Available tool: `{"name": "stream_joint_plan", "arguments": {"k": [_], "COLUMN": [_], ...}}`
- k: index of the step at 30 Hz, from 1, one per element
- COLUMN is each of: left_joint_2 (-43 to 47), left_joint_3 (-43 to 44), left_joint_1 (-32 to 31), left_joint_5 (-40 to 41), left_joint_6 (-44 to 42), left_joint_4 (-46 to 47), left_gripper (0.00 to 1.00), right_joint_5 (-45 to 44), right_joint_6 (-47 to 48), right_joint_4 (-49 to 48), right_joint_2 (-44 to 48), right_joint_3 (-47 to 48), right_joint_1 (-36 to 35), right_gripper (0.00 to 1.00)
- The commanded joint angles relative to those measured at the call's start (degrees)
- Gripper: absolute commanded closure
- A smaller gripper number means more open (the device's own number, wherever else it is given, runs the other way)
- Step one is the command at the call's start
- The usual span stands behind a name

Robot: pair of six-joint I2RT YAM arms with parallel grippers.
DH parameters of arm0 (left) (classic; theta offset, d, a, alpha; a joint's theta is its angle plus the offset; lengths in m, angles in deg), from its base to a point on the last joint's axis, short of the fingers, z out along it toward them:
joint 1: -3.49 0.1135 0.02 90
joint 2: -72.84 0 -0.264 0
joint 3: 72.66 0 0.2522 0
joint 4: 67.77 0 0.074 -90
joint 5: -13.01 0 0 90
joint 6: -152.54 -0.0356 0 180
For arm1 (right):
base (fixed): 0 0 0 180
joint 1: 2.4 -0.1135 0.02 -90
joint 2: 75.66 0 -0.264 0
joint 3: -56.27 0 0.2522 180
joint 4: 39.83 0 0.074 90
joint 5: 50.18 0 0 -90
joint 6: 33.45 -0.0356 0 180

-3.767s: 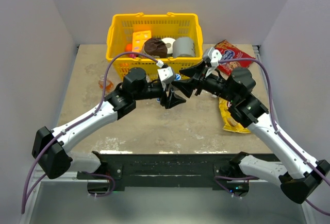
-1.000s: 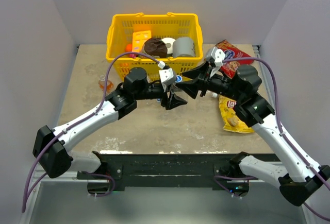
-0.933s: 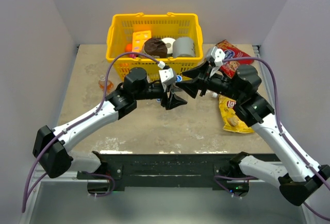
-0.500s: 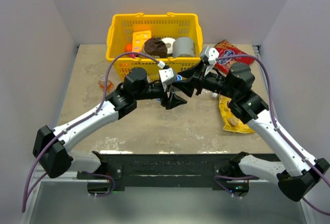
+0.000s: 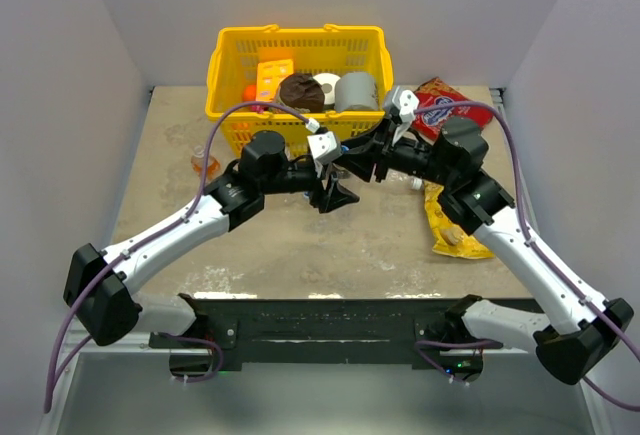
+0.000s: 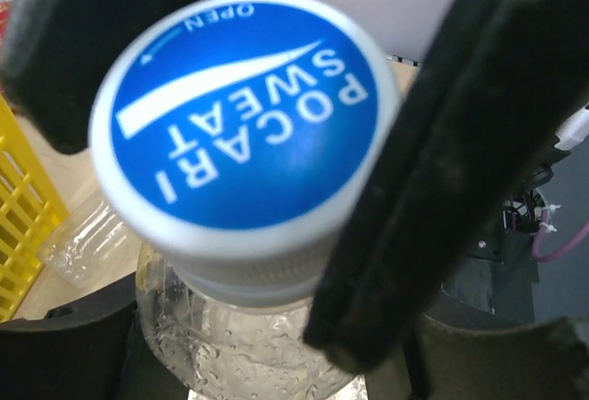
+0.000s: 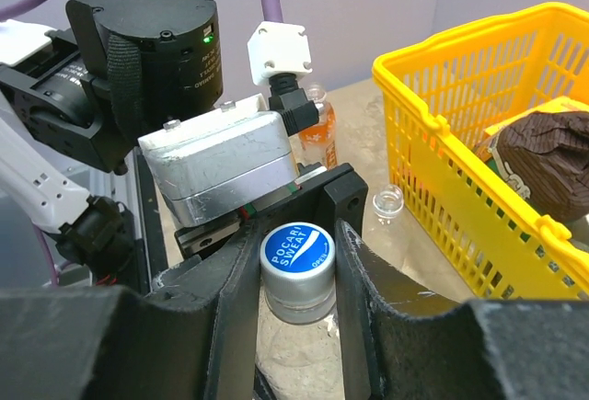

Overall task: Unscrew the bottle caps
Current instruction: Unscrew the bottle cap from the plastic bottle.

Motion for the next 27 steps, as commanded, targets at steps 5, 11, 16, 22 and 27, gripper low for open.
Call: {"name": "stream_joint_plan", "arguments": {"k": [5,11,16,22,27], "left_joint_2": [0.8,1.7,0.5,0.7,0.6], "left_joint_3": [1.2,1.2,1.7,1.6,1.6], "left_joint_1": [-0.3,-0.3,-0.3,-0.3,-0.3], "left_joint_5": [-3.2,-18.9,-32.8,-32.6,-31.3], "left_joint_6": [-0.9,-2.1,-0.7,-0.4,-0.7], "left_joint_4": [2.1,3.4,5.5,5.8,5.3], "left_gripper": [0.76,0.76,0.75,0.76,0.76], "right_joint_5": [12.4,25.7,35.9,37.1,35.1], "right_joint_6": [0.6,1.7,0.9,2.7,3.4], "right_joint_4": [3.0,5.9,5.7,8.5,10.0], "right_joint_2": [-1.8,-3.8,-4.8,-4.3,-4.0], "right_joint_3": [2.2,4.9,6.3,7.4,7.7], "right_joint_1": [-0.4,1.8,3.6,3.9,3.9], "right_gripper": [0.93,0.95,0.94,0.8,0.64]}}
